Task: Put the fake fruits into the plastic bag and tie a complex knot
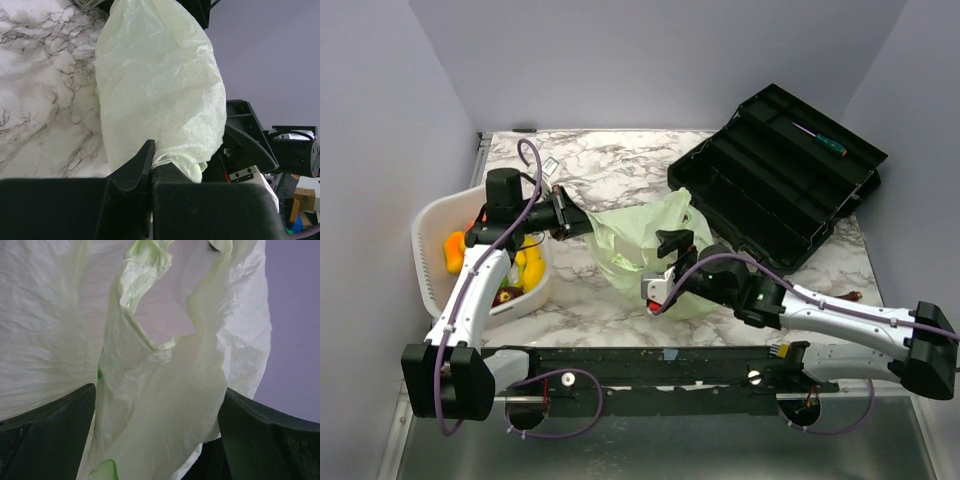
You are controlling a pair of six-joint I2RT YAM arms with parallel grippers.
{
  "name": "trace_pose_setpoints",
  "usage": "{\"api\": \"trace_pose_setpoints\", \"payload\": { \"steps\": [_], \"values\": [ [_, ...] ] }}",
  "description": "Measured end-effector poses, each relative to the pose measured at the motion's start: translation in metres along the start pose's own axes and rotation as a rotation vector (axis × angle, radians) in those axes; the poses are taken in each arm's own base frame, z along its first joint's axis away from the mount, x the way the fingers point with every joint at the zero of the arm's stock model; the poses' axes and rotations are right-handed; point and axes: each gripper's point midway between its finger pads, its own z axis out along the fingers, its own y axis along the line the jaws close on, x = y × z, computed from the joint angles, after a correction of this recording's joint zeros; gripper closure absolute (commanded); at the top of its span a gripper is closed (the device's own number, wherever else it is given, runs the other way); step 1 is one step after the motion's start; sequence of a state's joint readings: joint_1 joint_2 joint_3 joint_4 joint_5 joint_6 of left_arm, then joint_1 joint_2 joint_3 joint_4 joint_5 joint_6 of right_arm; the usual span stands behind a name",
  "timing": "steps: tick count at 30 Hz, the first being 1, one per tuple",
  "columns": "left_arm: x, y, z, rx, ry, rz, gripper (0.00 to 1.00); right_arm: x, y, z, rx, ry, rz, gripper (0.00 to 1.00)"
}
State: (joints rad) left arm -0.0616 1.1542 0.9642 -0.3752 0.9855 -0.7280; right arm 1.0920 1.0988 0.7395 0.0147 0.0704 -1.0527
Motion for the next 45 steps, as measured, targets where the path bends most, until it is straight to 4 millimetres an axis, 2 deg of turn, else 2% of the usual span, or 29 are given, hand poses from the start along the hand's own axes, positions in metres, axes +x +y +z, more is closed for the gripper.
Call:
{"api": "trace_pose_setpoints", "payload": {
  "steps": [8,9,14,18,19,20,22,24,25,28,31,34,38,42,45],
  "values": [
    [0.007,0.004,0.003,0.001,0.019,-0.009,1.0,-0.003,-0.051,0.02,0.254,0.023,-0.056,0.0],
    [0.009,0.005,0.003,-0.001,0.025,-0.003,1.0,-0.003,-0.052,0.022,0.257,0.026,-0.056,0.0],
    [0.018,0.005,0.008,-0.008,0.075,0.023,1.0,-0.006,-0.082,0.032,0.317,0.022,-0.03,0.15],
    [0.019,-0.003,0.011,-0.001,0.112,0.08,1.0,0.015,-0.11,0.038,0.31,0.035,0.058,0.22],
    [0.018,-0.006,0.012,0.001,0.117,0.092,1.0,0.022,-0.116,0.04,0.298,0.04,0.083,0.26],
    [0.019,-0.008,0.012,0.004,0.126,0.11,1.0,0.028,-0.121,0.041,0.288,0.043,0.105,0.34],
    [0.019,-0.012,0.013,0.008,0.142,0.147,1.0,0.041,-0.127,0.044,0.266,0.057,0.14,0.57],
    [0.022,-0.014,0.015,0.009,0.167,0.17,1.0,0.045,-0.125,0.049,0.215,0.055,0.169,0.89],
    [0.023,-0.014,0.015,0.008,0.176,0.18,1.0,0.045,-0.122,0.051,0.183,0.055,0.182,0.99],
    [0.021,-0.012,0.017,-0.006,0.207,0.208,1.0,0.038,-0.111,0.058,0.058,0.044,0.248,0.99],
    [0.002,-0.012,0.02,-0.035,0.214,0.288,1.0,0.023,-0.101,0.054,-0.057,0.015,0.358,0.99],
    [-0.029,-0.012,0.021,-0.063,0.2,0.398,0.91,0.005,-0.098,0.042,-0.145,-0.025,0.528,0.99],
    [-0.062,0.006,0.019,-0.086,0.202,0.468,0.74,-0.021,-0.106,0.025,-0.238,-0.113,0.803,0.99],
    [-0.065,0.021,0.02,-0.074,0.257,0.462,0.55,-0.026,-0.101,0.013,-0.349,-0.154,1.115,0.99],
    [-0.06,0.026,0.018,-0.065,0.279,0.457,0.3,-0.022,-0.1,0.008,-0.406,-0.169,1.345,0.99]
  ]
}}
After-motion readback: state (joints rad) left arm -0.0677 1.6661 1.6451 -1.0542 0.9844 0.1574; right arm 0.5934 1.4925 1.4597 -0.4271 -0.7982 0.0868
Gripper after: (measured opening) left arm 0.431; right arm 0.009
